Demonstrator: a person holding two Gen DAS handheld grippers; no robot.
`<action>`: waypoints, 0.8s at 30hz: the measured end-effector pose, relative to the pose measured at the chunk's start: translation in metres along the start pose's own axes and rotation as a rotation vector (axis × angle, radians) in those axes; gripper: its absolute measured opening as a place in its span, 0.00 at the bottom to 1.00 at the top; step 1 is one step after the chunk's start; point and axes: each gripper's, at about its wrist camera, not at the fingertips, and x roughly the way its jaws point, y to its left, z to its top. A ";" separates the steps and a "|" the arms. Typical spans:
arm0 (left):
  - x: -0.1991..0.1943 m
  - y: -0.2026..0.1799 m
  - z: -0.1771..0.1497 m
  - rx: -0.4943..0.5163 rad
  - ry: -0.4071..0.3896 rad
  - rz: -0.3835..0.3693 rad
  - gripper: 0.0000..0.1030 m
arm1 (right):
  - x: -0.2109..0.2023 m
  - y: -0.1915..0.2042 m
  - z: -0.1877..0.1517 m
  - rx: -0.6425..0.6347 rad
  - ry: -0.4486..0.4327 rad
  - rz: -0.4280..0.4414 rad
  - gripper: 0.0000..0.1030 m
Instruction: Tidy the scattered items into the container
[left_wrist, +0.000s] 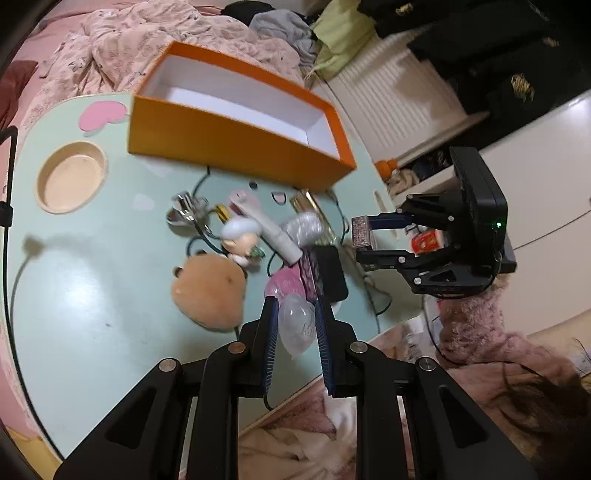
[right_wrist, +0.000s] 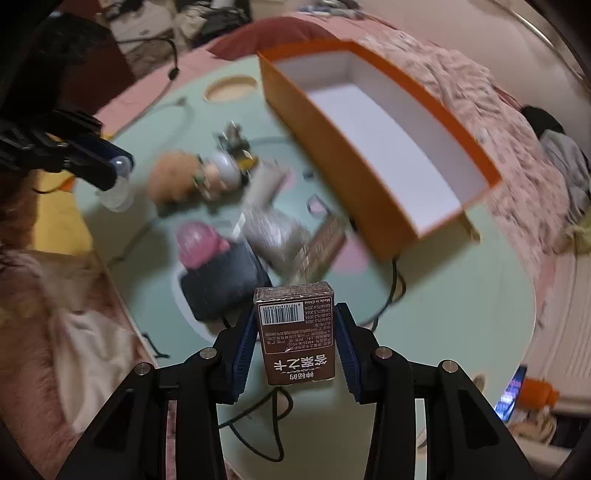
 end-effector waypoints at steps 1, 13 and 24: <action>0.006 -0.002 0.000 0.003 0.004 0.000 0.21 | 0.001 0.001 -0.001 0.011 -0.007 0.001 0.39; 0.021 0.008 0.000 -0.092 -0.054 -0.109 0.55 | -0.002 -0.014 -0.014 0.120 -0.132 0.040 0.54; -0.049 0.029 0.038 -0.119 -0.432 0.111 0.60 | -0.016 -0.042 0.003 0.341 -0.310 0.204 0.54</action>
